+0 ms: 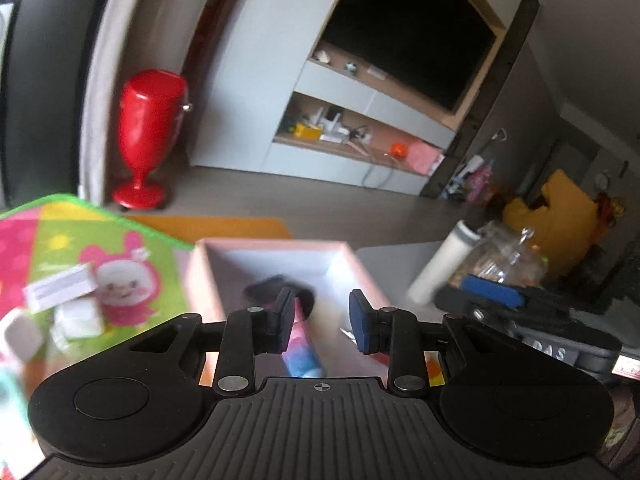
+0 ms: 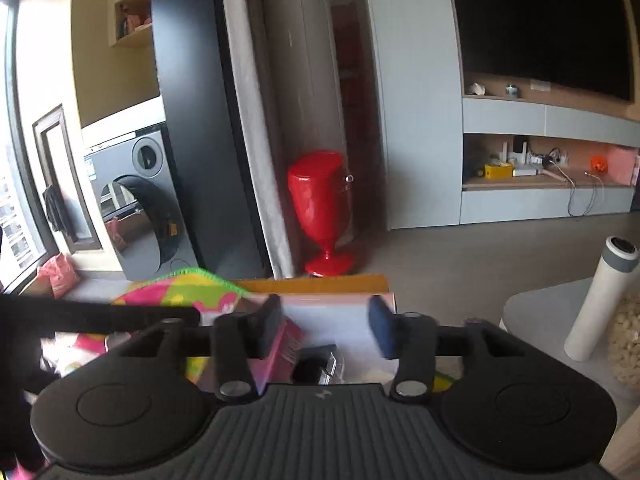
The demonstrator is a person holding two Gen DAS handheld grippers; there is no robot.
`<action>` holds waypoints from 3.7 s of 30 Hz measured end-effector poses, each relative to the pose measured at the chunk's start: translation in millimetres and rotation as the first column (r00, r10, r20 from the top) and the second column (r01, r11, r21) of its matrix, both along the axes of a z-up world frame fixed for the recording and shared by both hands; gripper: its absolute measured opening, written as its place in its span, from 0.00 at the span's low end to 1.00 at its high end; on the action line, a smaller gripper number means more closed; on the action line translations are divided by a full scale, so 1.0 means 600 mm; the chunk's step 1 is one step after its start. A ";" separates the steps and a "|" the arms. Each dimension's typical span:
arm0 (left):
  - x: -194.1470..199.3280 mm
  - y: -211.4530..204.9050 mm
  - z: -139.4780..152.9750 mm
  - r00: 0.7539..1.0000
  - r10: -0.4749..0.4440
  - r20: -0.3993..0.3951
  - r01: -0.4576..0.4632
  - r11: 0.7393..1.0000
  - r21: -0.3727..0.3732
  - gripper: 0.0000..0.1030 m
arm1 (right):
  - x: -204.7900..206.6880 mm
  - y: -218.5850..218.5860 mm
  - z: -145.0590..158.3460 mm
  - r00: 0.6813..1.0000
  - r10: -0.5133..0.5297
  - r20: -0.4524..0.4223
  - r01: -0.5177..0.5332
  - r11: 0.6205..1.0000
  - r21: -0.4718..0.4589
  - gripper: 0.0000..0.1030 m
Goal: Organize rigid objects
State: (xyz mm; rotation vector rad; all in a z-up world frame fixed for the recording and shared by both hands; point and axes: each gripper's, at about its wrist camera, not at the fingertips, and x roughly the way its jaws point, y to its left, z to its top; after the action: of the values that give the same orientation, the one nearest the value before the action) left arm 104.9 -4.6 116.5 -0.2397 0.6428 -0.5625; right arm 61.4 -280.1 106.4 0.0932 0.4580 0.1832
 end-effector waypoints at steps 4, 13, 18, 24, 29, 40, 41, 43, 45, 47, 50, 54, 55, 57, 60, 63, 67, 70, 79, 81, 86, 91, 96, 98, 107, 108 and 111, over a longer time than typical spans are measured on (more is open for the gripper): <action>-0.062 0.053 -0.040 0.999 0.030 0.019 -0.032 0.995 0.097 0.32 | -0.042 0.009 -0.057 0.999 0.045 -0.028 -0.047 0.994 -0.102 0.63; -0.171 0.125 -0.126 0.993 0.092 -0.073 -0.062 0.938 0.341 0.32 | -0.092 0.073 -0.140 0.985 0.146 -0.088 -0.155 0.982 -0.108 0.71; -0.162 0.124 -0.165 0.985 0.152 -0.079 -0.105 0.901 0.422 0.35 | -0.091 0.119 -0.148 0.963 0.229 -0.138 -0.243 0.965 -0.094 0.71; -0.167 0.118 -0.174 0.986 0.165 0.002 -0.153 0.907 0.392 0.31 | -0.115 0.172 -0.141 0.952 0.293 -0.090 -0.305 0.930 -0.204 0.71; -0.187 0.144 -0.183 0.975 0.220 0.024 -0.216 0.925 0.311 0.24 | -0.091 0.233 -0.117 0.928 0.363 -0.082 -0.372 0.902 -0.218 0.71; -0.207 0.231 -0.200 0.948 0.317 -0.028 -0.315 0.948 0.046 0.24 | 0.073 0.400 -0.091 0.878 0.445 -0.178 -0.468 0.876 -0.115 0.72; -0.208 0.231 -0.200 0.946 0.323 -0.024 -0.322 0.946 0.047 0.24 | 0.095 0.418 -0.087 0.889 0.426 -0.170 -0.448 0.886 -0.121 0.72; -0.209 0.231 -0.199 0.941 0.338 -0.018 -0.337 0.940 0.050 0.24 | 0.143 0.451 -0.078 0.909 0.386 -0.154 -0.407 0.904 -0.133 0.72; -0.210 0.234 -0.200 0.937 0.350 -0.020 -0.349 0.936 0.040 0.24 | 0.191 0.483 -0.074 0.922 0.354 -0.155 -0.377 0.912 -0.159 0.72; -0.209 0.241 -0.202 0.932 0.360 -0.032 -0.360 0.933 0.018 0.24 | 0.242 0.513 -0.081 0.927 0.325 -0.186 -0.361 0.909 -0.208 0.72; -0.210 0.253 -0.205 0.925 0.376 -0.048 -0.377 0.926 -0.017 0.24 | 0.303 0.531 -0.101 0.916 0.292 -0.275 -0.359 0.903 -0.237 0.72; -0.208 0.270 -0.210 0.915 0.395 -0.076 -0.400 0.914 -0.065 0.24 | 0.311 0.506 -0.122 0.880 0.297 -0.372 -0.385 0.903 -0.190 0.70; -0.207 0.274 -0.212 0.915 0.395 -0.085 -0.402 0.913 -0.077 0.24 | 0.294 0.500 -0.122 0.875 0.314 -0.369 -0.406 0.891 -0.205 0.69; -0.206 0.279 -0.213 0.914 0.394 -0.095 -0.403 0.911 -0.094 0.24 | 0.250 0.488 -0.120 0.864 0.354 -0.360 -0.454 0.855 -0.250 0.65; -0.207 0.281 -0.213 0.914 0.395 -0.097 -0.404 0.909 -0.100 0.24 | 0.183 0.470 -0.116 0.853 0.392 -0.345 -0.495 0.815 -0.300 0.51; -0.207 0.281 -0.213 0.914 0.394 -0.097 -0.403 0.910 -0.098 0.24 | 0.107 0.450 -0.116 0.835 0.440 -0.331 -0.541 0.765 -0.349 0.48; -0.209 0.280 -0.214 0.914 0.393 -0.099 -0.402 0.910 -0.102 0.24 | 0.037 0.422 -0.115 0.802 0.488 -0.345 -0.590 0.739 -0.325 0.42; -0.206 0.282 -0.216 0.913 0.393 -0.108 -0.404 0.908 -0.113 0.24 | -0.002 0.398 -0.126 0.741 0.530 -0.413 -0.651 0.717 -0.248 0.36; -0.209 0.280 -0.217 0.911 0.398 -0.111 -0.409 0.905 -0.118 0.24 | 0.004 0.370 -0.126 0.836 0.484 -0.259 -0.539 0.813 -0.219 0.67; -0.209 0.278 -0.217 0.910 0.399 -0.108 -0.410 0.905 -0.112 0.24 | 0.017 0.374 -0.107 0.855 0.480 -0.198 -0.516 0.829 -0.216 0.68; -0.211 0.279 -0.217 0.910 0.400 -0.109 -0.411 0.904 -0.116 0.24 | 0.101 0.418 -0.098 0.876 0.428 -0.224 -0.471 0.858 -0.204 0.81; -0.212 0.280 -0.217 0.910 0.400 -0.111 -0.412 0.903 -0.122 0.24 | 0.177 0.452 -0.139 0.897 0.305 -0.319 -0.378 0.905 -0.197 0.81; -0.212 0.283 -0.218 0.909 0.399 -0.119 -0.413 0.900 -0.135 0.24 | 0.198 0.462 -0.167 0.904 0.240 -0.353 -0.334 0.912 -0.236 0.81; -0.213 0.284 -0.219 0.908 0.400 -0.122 -0.415 0.899 -0.141 0.24 | 0.201 0.458 -0.175 0.905 0.212 -0.370 -0.314 0.918 -0.242 0.81; -0.213 0.283 -0.219 0.908 0.401 -0.123 -0.416 0.898 -0.141 0.24 | 0.154 0.416 -0.128 0.919 0.290 -0.266 -0.346 0.918 -0.194 0.73; -0.213 0.283 -0.219 0.908 0.401 -0.122 -0.416 0.899 -0.139 0.24 | 0.136 0.407 -0.115 0.915 0.315 -0.251 -0.366 0.911 -0.188 0.73; -0.212 0.277 -0.216 0.909 0.401 -0.115 -0.414 0.903 -0.119 0.24 | 0.060 0.368 -0.086 0.905 0.386 -0.182 -0.420 0.879 -0.226 0.73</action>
State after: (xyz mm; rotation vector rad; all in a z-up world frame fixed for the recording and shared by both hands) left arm -22.5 161.6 -13.2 -0.5220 0.6155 -0.1916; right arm 97.4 -59.5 54.6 -0.2554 0.6282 0.5295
